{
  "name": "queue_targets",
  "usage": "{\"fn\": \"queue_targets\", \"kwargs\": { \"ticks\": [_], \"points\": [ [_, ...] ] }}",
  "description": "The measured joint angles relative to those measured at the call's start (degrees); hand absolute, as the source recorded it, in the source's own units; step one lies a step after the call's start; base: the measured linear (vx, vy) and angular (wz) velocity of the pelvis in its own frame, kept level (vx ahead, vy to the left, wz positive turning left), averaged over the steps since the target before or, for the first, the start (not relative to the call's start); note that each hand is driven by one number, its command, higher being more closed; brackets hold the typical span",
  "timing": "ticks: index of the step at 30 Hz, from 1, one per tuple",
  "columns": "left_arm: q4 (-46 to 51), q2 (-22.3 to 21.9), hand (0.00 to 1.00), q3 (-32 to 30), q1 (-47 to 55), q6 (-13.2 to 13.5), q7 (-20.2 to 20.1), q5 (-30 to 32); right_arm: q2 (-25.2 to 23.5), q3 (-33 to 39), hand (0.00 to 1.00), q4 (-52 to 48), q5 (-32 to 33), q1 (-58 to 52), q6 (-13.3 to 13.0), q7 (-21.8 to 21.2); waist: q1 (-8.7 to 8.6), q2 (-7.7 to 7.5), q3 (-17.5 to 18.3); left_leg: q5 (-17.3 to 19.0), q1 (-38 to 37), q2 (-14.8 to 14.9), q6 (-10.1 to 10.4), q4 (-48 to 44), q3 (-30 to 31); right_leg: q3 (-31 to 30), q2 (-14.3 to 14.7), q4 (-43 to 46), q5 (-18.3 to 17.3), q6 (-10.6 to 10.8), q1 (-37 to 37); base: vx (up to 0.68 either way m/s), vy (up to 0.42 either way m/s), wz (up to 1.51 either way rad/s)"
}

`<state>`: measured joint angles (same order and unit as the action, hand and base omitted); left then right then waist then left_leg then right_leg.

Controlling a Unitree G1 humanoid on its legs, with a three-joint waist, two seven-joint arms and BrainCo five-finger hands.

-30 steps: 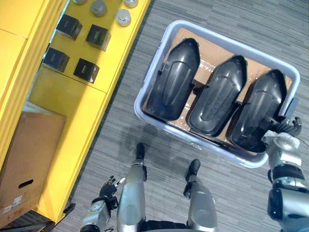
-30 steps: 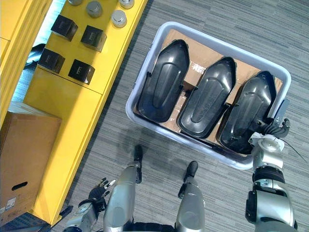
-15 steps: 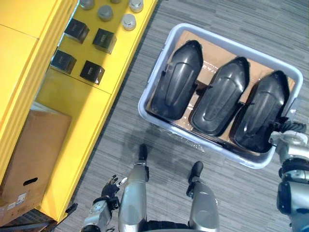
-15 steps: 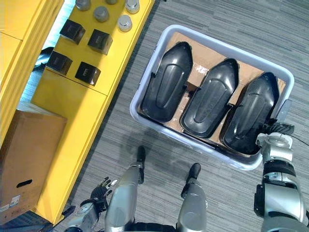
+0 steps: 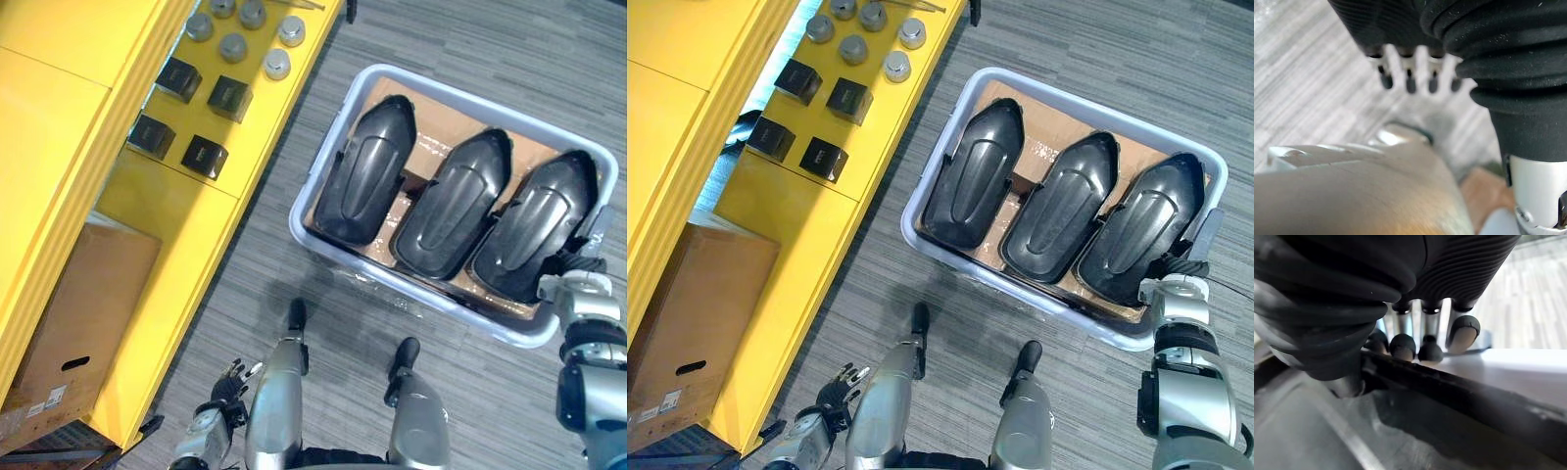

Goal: Walk over and take plastic housings, then place them on the shelf

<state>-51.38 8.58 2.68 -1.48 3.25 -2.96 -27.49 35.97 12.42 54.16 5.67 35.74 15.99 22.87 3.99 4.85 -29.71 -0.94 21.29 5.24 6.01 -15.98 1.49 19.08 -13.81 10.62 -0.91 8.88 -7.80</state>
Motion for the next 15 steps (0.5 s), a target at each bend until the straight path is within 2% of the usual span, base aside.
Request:
{"fn": "queue_targets", "kwargs": {
  "ticks": [3, 4, 7, 9, 11, 12, 14, 15],
  "points": [
    [2.05, 0.50, 0.00, -0.43, 1.67, 0.17, 0.05, -4.21, -2.46, 0.77, 1.00, -3.30, -2.40, -2.70, -1.47, 2.39, 0.00, -1.66, 0.29, -0.88, -2.38, -0.12, -0.01, 2.70, -0.39, -0.02, -0.06, -0.71, -0.01, 0.03, 1.47, 0.02, -0.011, 0.00],
    [3.54, 0.91, 0.00, -1.22, 3.10, 0.06, 0.32, -6.28, -5.09, 1.09, 1.00, -6.54, -4.35, -5.11, -2.03, 3.60, 0.02, -3.40, 0.66, -1.71, -5.05, -0.13, 0.26, 5.28, -0.58, 0.06, 0.02, -1.63, -0.03, 0.05, 3.21, 0.04, -0.033, 0.01],
    [5.83, 0.66, 0.00, -2.94, 4.87, 0.19, 2.09, -8.49, -8.15, 2.06, 1.00, -13.52, -6.26, -9.86, -2.23, 5.38, -0.17, -5.33, 1.84, -2.78, -7.44, -0.12, 0.54, 7.90, -0.66, 0.55, 0.23, -2.94, 0.00, 0.03, 5.15, 0.05, -0.035, 0.03],
    [7.02, -0.34, 0.00, -5.52, 5.76, 0.24, 5.30, -8.68, -10.60, 2.80, 1.00, -18.50, -7.69, -13.80, -2.36, 7.12, -0.33, -6.76, 3.34, -2.97, -8.76, -0.03, 0.77, 9.09, -0.64, 0.98, 0.49, -4.04, 0.02, 0.04, 6.48, 0.08, -0.035, 0.05],
    [8.48, -0.39, 0.00, -10.27, 6.91, 0.32, 11.56, -8.44, -13.82, 2.84, 1.00, -23.02, -9.94, -18.74, -2.52, 9.17, -0.55, -9.09, 6.43, -3.61, -11.55, 0.10, 1.15, 12.03, -1.02, 1.23, 0.80, -5.68, 0.05, 0.06, 8.57, 0.10, -0.044, -0.03],
    [9.06, -0.39, 0.00, -11.78, 7.23, 0.35, 13.33, -8.33, -14.52, 2.85, 1.00, -24.04, -10.37, -19.97, -2.54, 9.77, -0.56, -9.60, 7.40, -3.71, -12.38, 0.12, 1.24, 12.82, -1.24, 1.23, 0.85, -6.14, 0.05, 0.06, 9.13, 0.11, -0.047, -0.08],
    [11.68, -0.32, 0.00, -17.50, 8.46, 0.44, 20.24, -5.64, -16.23, 2.85, 1.00, -27.23, -11.33, -24.70, -3.77, 11.07, -0.91, -10.79, 11.68, -4.42, -15.38, 0.07, 1.34, 15.98, -2.14, 1.09, 0.85, -7.43, 0.09, 0.13, 10.80, 0.11, -0.040, -0.12],
    [12.31, -0.22, 0.00, -18.68, 8.64, 0.44, 21.69, -4.62, -16.45, 2.86, 1.00, -27.72, -11.89, -25.48, -3.93, 11.11, -1.12, -10.84, 12.52, -4.67, -16.19, 0.04, 1.34, 16.85, -2.21, 1.09, 0.86, -7.67, 0.10, 0.15, 11.32, 0.10, -0.036, -0.08]
  ]
}}
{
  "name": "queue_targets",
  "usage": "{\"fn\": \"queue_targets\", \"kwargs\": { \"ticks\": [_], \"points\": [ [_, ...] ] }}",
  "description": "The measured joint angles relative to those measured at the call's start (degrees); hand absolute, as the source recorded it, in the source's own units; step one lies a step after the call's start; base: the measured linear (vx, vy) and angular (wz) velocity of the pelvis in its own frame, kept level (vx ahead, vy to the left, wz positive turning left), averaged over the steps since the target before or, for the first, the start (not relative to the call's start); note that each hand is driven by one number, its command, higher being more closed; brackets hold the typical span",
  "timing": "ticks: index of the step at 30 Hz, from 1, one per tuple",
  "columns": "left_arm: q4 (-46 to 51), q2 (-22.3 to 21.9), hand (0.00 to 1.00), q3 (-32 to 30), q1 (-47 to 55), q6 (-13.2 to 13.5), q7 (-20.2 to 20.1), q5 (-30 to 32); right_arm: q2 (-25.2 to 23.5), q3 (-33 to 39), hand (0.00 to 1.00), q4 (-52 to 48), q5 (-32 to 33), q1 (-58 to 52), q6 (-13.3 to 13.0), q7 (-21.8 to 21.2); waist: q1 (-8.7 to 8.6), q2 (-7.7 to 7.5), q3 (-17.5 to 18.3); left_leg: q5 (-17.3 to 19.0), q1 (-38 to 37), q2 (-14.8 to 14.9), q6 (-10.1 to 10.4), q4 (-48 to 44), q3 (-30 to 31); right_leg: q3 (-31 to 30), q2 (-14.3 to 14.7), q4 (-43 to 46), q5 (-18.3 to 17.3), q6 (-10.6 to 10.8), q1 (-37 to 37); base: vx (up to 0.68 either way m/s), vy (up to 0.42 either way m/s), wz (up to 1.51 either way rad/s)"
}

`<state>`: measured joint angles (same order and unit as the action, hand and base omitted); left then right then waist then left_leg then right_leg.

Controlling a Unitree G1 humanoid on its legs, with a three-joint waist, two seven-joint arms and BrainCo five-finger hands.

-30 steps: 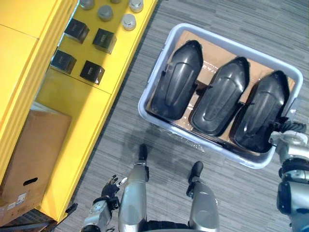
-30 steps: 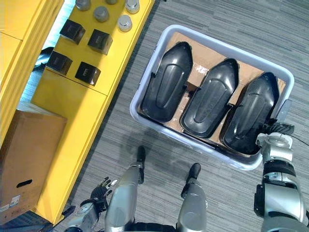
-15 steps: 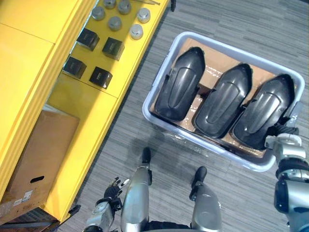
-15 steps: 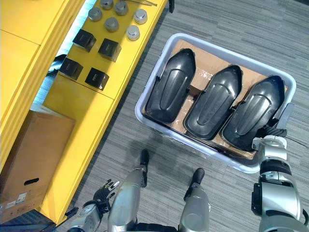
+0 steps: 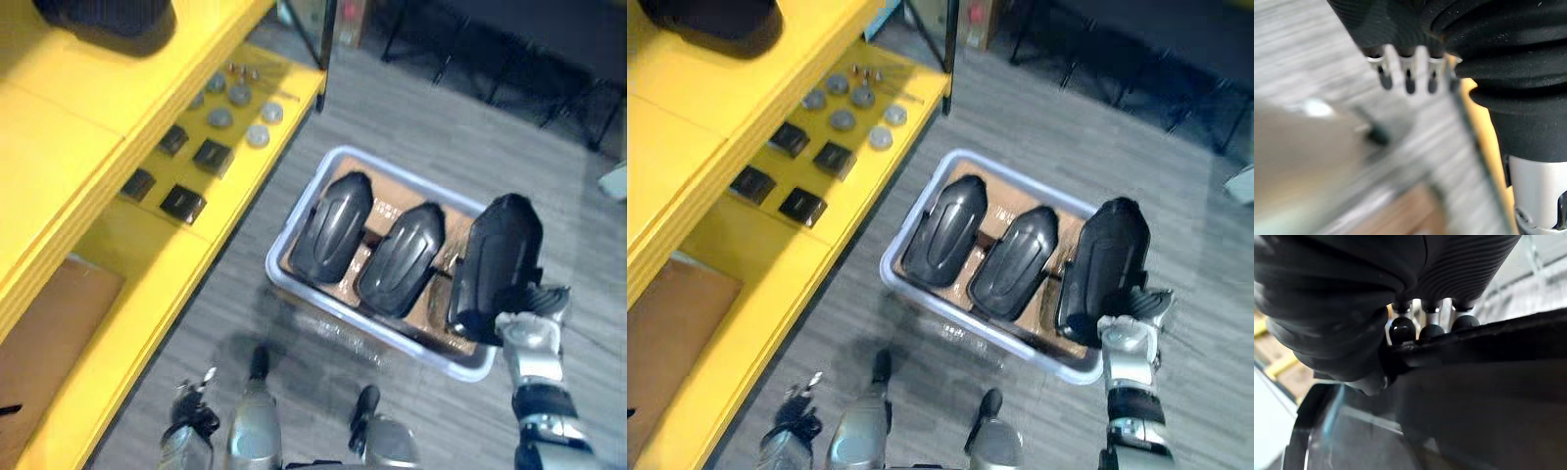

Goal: Walk over and take plastic housings, then place them on the shelf

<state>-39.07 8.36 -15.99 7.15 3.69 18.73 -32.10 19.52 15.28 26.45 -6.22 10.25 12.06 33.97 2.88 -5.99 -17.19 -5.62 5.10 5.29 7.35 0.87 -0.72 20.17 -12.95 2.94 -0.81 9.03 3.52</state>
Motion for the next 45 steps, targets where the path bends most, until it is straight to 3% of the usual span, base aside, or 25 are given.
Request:
{"fn": "queue_targets", "kwargs": {
  "ticks": [2, 4, 8, 11, 15, 19, 21, 24, 30, 39, 45],
  "points": [
    [2.36, 0.23, 0.00, -3.38, 0.03, 0.71, 5.26, 5.73, -0.23, 0.00, 1.00, -0.80, -2.61, -1.83, -0.51, 0.02, -0.49, 0.06, 2.65, -1.26, -3.82, 0.21, 0.11, 3.83, -1.23, -0.29, 0.15, -0.51, 0.03, 0.04, 1.67, 0.07, -0.036, -0.17],
    [5.03, 0.24, 0.00, -3.73, -0.23, 1.78, 7.62, 10.19, -0.25, 0.00, 1.00, -0.84, -3.88, -2.63, -1.09, 0.02, -0.60, 0.21, 3.71, -1.25, -4.86, 0.24, 0.11, 3.87, -1.72, -0.72, 0.14, -0.52, 0.03, 0.04, 2.30, -0.01, -0.014, -0.17],
    [13.04, 0.24, 0.00, -2.43, -1.06, 3.23, 6.74, 14.85, -0.63, -0.02, 1.00, -0.85, -6.53, -3.31, -3.47, -0.09, -0.76, 0.87, 4.85, -1.24, -5.98, 0.46, 0.11, 4.23, -2.95, -1.62, 0.18, -0.72, 0.06, 0.11, 2.47, -0.09, -0.009, -0.16],
    [21.89, 0.55, 0.00, 2.30, -1.96, 3.80, 1.29, 15.22, -0.65, -0.74, 1.00, -1.98, -10.11, -3.28, -6.69, -0.09, -0.87, 1.43, 6.22, -1.11, -5.70, 0.81, 0.17, 4.31, -4.14, -2.96, 0.42, -1.27, -0.27, 0.17, 1.48, -0.10, 0.001, -0.15],
    [24.74, 2.89, 0.00, 9.74, -4.39, 3.57, -6.84, 14.36, -0.67, -3.14, 1.00, -6.69, -13.37, -3.11, -10.72, -0.05, -0.87, 1.42, 7.30, -1.35, -5.65, 1.41, 0.35, 4.31, -5.26, -3.58, 1.04, -2.65, 1.31, 0.24, 1.54, 0.00, -0.012, -0.17],
    [25.48, 3.49, 0.00, 21.38, -11.21, 0.78, -17.56, 9.40, -0.66, -8.09, 1.00, -8.71, -17.34, 1.09, -17.01, -0.21, -1.75, 0.64, 8.98, -1.50, -5.62, 1.72, 0.44, 4.26, -6.28, -4.64, 1.49, -3.89, 3.01, -0.03, 1.51, 0.03, -0.012, -0.13],
    [26.32, 2.93, 0.00, 24.16, -12.88, -0.44, -20.37, 7.52, -0.65, -9.71, 1.00, -9.59, -17.87, 2.71, -19.05, -0.25, -2.31, 0.53, 9.13, -1.52, -5.82, 1.86, 0.46, 4.23, -6.53, -4.89, 1.63, -3.89, 3.10, -0.14, 1.51, 0.00, -0.010, -0.07],
    [26.29, 1.22, 0.00, 26.88, -15.25, -2.85, -21.81, 2.30, -0.60, -13.34, 1.00, -10.75, -19.42, 5.02, -24.30, -0.35, -2.72, 0.93, 10.57, -1.60, -6.04, 2.50, 0.58, 4.21, -7.97, -6.30, 2.26, -4.35, 3.72, -0.80, 0.89, -0.03, -0.020, -0.22],
    [22.99, -0.78, 0.00, 29.03, -18.65, -5.12, -21.55, -1.65, -0.61, -17.26, 1.00, -12.16, -19.41, 6.40, -29.63, -0.55, -3.58, 2.56, 11.70, -2.06, -5.99, 3.54, 0.88, 4.28, -8.02, -6.35, 3.29, -4.54, 4.11, -1.26, 0.68, -0.08, -0.027, -0.04],
    [20.66, -2.16, 0.00, 31.53, -21.47, -5.16, -19.89, -1.87, -0.89, -21.34, 1.00, -12.53, -19.18, 6.66, -30.91, -2.92, -3.61, 2.69, 11.82, -2.48, -5.56, 3.95, 0.86, 4.28, -7.99, -6.61, 3.89, -6.02, 5.03, -1.74, 0.65, -0.05, -0.011, -0.02],
    [20.66, -3.85, 0.00, 33.43, -23.73, -4.98, -16.18, -1.80, -4.80, -26.20, 1.00, -11.24, -17.72, 6.66, -30.93, -3.48, -3.56, 2.62, 11.89, -2.80, -5.22, 3.86, 1.15, 4.24, -7.77, -6.31, 3.90, -6.39, 5.73, -1.51, 0.79, 0.02, -0.008, 0.02]
  ]
}}
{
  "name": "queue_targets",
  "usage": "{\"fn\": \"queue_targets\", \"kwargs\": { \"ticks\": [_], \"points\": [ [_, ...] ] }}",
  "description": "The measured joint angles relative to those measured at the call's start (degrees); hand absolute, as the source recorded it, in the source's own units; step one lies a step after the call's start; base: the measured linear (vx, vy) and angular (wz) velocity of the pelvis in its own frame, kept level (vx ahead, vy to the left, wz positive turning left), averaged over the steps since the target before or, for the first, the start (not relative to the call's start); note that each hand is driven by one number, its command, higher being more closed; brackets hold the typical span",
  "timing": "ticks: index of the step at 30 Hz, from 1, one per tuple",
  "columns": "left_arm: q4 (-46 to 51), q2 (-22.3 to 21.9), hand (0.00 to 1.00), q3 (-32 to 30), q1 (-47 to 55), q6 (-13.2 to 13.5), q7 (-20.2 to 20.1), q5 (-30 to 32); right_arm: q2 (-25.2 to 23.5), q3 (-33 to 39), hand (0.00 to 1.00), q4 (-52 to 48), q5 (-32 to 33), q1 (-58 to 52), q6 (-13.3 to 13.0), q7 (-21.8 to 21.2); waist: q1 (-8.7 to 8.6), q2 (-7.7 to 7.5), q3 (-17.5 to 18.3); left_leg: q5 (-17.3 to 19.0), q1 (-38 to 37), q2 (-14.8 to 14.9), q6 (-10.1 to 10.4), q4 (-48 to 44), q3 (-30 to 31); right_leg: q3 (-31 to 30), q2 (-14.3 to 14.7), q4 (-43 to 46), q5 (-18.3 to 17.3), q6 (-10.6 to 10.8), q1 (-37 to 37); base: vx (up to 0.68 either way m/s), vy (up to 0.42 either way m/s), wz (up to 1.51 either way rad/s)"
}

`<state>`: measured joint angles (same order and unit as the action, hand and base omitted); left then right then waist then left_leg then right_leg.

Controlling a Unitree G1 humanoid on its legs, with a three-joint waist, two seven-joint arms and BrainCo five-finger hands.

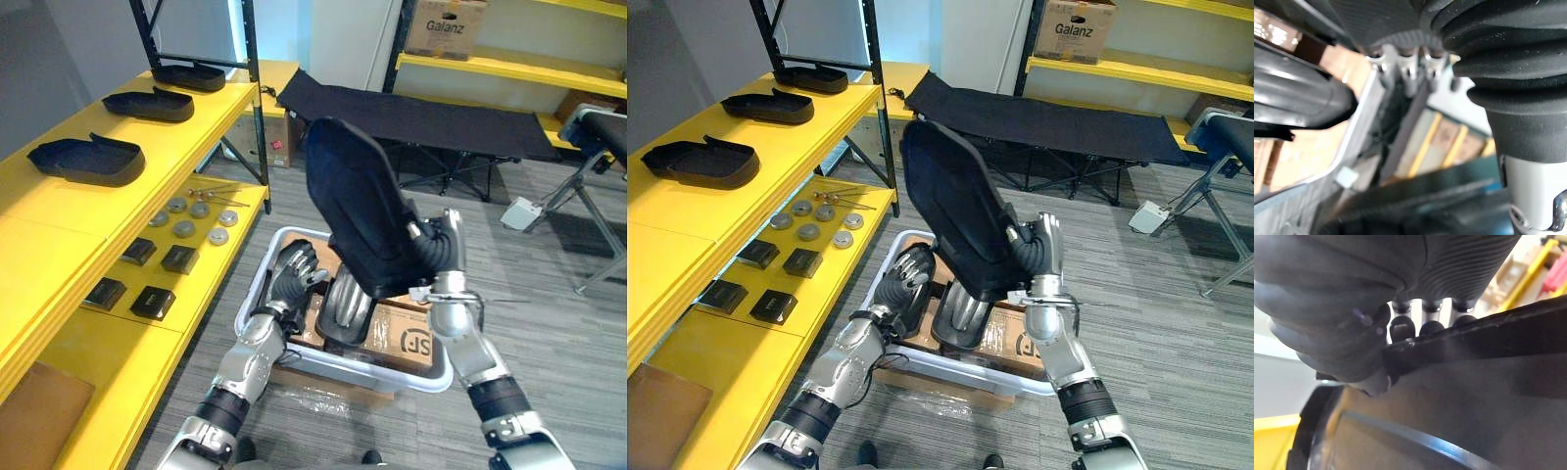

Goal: Walk over and take plastic housings, then place them on the shelf

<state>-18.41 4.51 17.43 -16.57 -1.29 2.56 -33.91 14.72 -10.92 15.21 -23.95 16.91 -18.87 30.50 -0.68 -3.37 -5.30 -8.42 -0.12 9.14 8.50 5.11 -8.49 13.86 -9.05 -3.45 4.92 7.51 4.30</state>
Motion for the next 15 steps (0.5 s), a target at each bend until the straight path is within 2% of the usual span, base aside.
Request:
{"fn": "queue_targets", "kwargs": {
  "ticks": [9, 15],
  "points": [
    [-0.29, -1.03, 0.00, 1.82, -1.90, 1.11, 1.16, -0.05, -3.34, -3.67, 1.00, 4.18, 0.67, 0.00, 0.39, 0.95, 0.00, 0.06, 0.07, -0.11, -0.47, 0.00, -0.07, 0.02, 0.22, 0.19, 0.00, -0.01, -0.09, -0.08, 0.63, -0.03, -0.005, 0.00],
    [-0.29, -0.96, 0.00, 1.82, -1.90, 1.11, 2.09, -2.21, -3.57, -5.73, 1.00, 5.52, 2.04, 0.13, 0.65, 2.17, 0.12, -0.02, 0.16, -0.17, -0.59, -0.01, -0.06, 0.02, 0.30, 0.21, -0.03, -0.03, -0.22, -0.26, 0.76, -0.04, -0.007, 0.01]
  ]
}}
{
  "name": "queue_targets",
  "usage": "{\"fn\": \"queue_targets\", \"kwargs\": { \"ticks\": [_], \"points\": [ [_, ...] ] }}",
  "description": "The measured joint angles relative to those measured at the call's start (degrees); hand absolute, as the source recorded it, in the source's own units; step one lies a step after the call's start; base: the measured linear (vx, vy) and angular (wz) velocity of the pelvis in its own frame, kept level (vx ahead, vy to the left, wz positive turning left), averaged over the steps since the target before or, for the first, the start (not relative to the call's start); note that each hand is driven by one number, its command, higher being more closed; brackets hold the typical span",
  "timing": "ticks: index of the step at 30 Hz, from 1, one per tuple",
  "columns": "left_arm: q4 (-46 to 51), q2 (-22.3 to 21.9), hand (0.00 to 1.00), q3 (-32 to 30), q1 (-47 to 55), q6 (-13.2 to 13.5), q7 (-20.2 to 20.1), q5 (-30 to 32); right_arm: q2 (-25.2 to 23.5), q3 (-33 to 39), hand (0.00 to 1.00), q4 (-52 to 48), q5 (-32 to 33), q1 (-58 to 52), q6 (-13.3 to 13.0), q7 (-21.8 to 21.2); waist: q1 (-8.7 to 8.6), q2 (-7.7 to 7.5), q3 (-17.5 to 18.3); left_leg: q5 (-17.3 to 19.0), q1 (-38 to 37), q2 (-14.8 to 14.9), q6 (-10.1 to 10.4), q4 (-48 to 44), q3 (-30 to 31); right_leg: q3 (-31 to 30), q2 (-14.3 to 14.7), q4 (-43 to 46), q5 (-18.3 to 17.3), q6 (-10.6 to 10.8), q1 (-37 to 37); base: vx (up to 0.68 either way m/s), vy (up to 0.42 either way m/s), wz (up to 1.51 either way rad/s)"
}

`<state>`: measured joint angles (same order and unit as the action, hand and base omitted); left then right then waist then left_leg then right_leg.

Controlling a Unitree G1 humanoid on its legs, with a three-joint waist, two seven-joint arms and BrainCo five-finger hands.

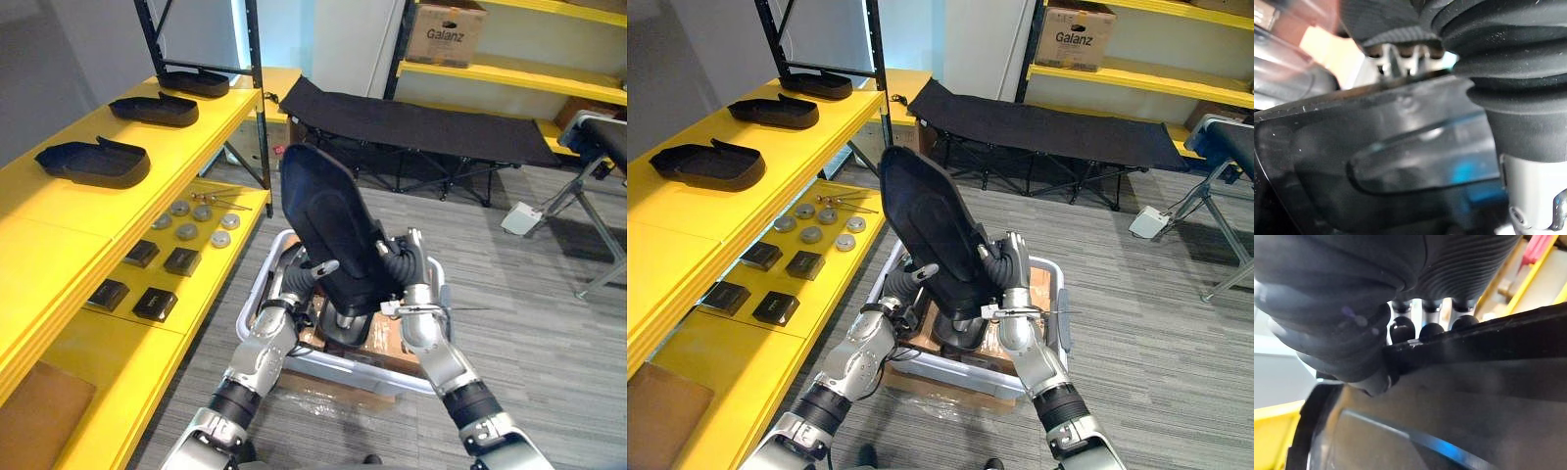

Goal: Walk over and take plastic housings, then place them on the shelf

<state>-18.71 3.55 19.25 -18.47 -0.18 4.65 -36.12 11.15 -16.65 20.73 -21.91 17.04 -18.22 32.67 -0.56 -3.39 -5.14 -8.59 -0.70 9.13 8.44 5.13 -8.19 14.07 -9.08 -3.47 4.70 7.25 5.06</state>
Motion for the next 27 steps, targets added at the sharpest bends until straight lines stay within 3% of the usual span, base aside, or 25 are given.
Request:
{"fn": "queue_targets", "kwargs": {
  "ticks": [2, 3, 14, 27],
  "points": [
    [0.00, 0.00, 0.00, 0.01, -0.01, 0.00, 0.46, -0.35, -0.67, -0.35, 1.00, 0.40, 0.91, 0.01, 0.00, 0.05, 0.02, -0.03, 0.03, -0.01, 0.00, 0.00, 0.01, 0.00, 0.00, 0.01, 0.00, -0.03, 0.00, -0.02, 0.00, 0.00, 0.000, 0.00],
    [0.00, -0.01, 1.00, 0.04, -0.08, -0.02, 0.72, -1.83, -1.09, -0.43, 1.00, 0.44, 0.91, 0.02, 0.00, 0.12, 0.03, -0.04, 0.04, -0.01, 0.00, -0.01, 0.01, -0.01, 0.01, 0.04, 0.00, -0.06, 0.00, -0.01, 0.02, 0.00, 0.000, 0.00],
    [-0.03, 0.08, 1.00, -0.54, -0.79, 0.04, 0.80, -6.78, -2.33, -3.01, 1.00, -0.09, 2.19, 2.04, -0.86, 1.28, 0.54, -0.15, 0.12, -0.01, 0.01, -0.04, 0.01, -0.07, 0.01, 0.22, 0.00, -0.27, 0.18, 0.23, 0.12, 0.00, 0.000, 0.00],
    [-1.08, 0.42, 1.00, -0.38, -0.84, 4.28, 0.18, -10.72, -2.71, -5.15, 1.00, -2.29, 3.68, 2.34, -1.68, 2.47, 0.55, -0.30, 0.24, 0.00, -0.06, -0.04, 0.00, -0.09, 0.03, 0.25, 0.00, -0.35, 0.18, 0.22, 0.12, 0.00, 0.000, 0.00]
  ]
}}
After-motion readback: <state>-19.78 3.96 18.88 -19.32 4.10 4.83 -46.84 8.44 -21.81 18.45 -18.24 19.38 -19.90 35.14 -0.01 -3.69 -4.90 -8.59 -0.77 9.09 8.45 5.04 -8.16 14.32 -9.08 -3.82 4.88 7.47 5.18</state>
